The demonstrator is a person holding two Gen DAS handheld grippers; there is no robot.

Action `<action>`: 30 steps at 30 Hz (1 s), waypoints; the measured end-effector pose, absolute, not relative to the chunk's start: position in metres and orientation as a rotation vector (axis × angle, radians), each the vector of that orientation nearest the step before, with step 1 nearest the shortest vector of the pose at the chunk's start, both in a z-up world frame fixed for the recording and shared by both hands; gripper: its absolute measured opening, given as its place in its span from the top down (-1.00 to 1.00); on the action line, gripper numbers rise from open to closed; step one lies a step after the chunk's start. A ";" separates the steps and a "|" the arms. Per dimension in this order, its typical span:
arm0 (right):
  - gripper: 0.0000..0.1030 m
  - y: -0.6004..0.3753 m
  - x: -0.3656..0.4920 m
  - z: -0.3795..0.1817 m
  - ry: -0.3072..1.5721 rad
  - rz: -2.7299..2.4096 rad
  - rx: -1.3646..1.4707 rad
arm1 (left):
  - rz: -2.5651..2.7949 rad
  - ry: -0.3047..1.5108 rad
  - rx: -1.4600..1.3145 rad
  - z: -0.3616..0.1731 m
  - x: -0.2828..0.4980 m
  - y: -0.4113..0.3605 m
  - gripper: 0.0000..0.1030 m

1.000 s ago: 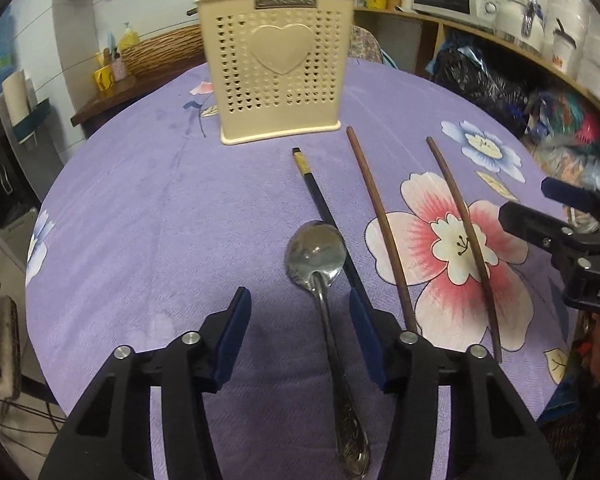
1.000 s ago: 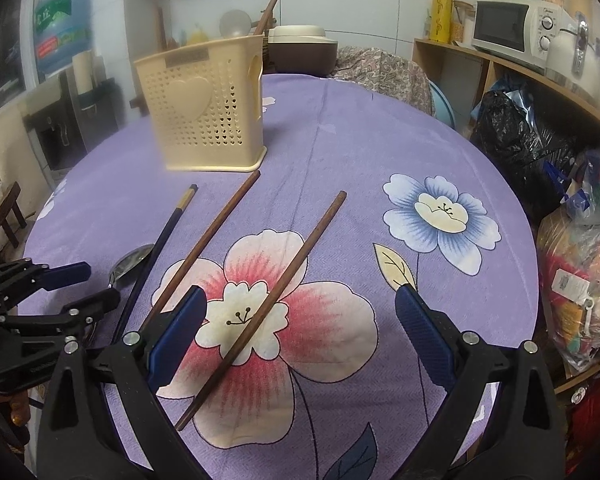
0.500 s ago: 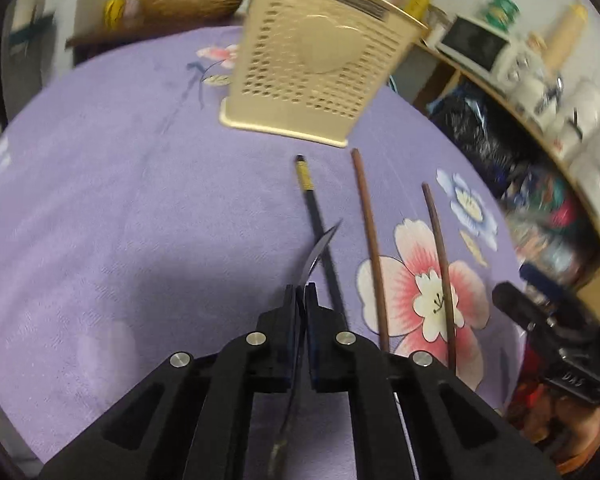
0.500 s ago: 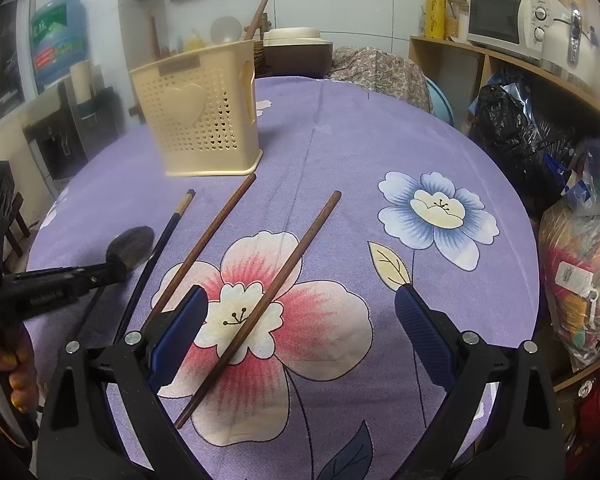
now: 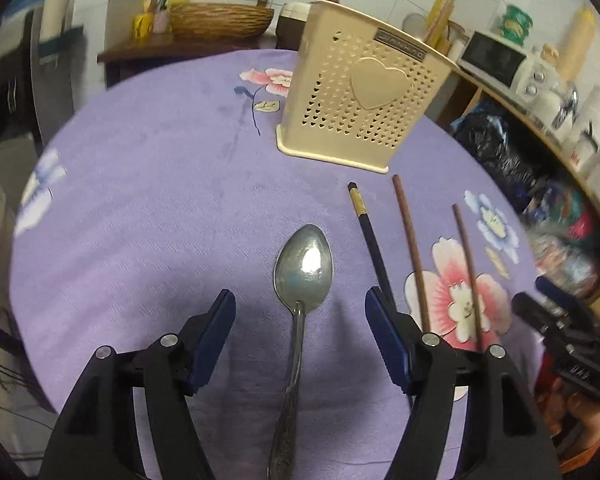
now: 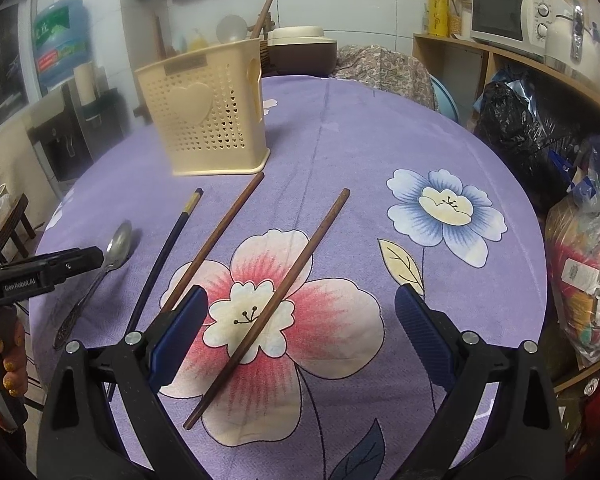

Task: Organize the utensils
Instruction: 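Move the left tool onto the metal spoon and close on it, then lift the metal spoon with the left tool while the right tool grasps a wooden chopstick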

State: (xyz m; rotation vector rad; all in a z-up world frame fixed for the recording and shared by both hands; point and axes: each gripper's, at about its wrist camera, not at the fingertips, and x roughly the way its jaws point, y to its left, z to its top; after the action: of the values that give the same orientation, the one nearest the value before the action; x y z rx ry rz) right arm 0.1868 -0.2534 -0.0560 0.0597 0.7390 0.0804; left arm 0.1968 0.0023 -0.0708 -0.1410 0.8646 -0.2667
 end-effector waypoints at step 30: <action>-0.12 -0.265 0.262 -0.073 0.885 0.039 0.150 | -0.220 0.652 -0.059 0.006 0.215 -0.022 0.27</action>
State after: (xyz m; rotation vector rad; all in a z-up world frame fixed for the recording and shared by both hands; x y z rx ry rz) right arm 0.2619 -0.2653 -0.0727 0.1499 0.8846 0.0386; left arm 0.2148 -0.0219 0.0058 -0.0592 0.6516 -0.2196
